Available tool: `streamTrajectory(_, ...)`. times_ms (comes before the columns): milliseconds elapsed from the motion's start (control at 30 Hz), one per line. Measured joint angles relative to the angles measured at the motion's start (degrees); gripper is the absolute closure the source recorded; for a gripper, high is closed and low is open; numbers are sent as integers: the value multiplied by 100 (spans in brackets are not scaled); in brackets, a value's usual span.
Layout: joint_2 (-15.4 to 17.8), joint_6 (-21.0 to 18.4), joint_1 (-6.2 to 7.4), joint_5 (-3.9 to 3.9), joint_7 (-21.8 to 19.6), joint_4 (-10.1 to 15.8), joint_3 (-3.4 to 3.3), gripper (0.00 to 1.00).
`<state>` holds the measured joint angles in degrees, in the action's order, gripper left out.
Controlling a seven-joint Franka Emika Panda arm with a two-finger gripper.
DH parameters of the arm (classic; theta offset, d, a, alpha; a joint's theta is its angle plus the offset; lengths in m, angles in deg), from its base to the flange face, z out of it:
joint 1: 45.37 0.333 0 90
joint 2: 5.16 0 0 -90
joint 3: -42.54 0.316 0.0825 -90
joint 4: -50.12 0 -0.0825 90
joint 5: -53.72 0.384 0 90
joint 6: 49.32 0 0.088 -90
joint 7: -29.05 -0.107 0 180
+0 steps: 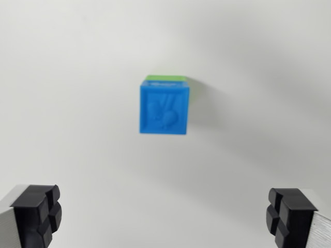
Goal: Stack cube
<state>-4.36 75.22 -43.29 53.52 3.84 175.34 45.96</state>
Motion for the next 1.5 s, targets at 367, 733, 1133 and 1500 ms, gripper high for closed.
streamTrajectory(367, 208, -507, 0, 12, 11, -299, 0, 0)
streamTrajectory(733, 329, -880, 0, 19, 17, -555, 0, 0)
streamTrajectory(1133, 366, -1038, 0, 22, 20, -675, 0, 0)
streamTrajectory(1500, 362, -1038, 0, 22, 20, -673, 0, 0)
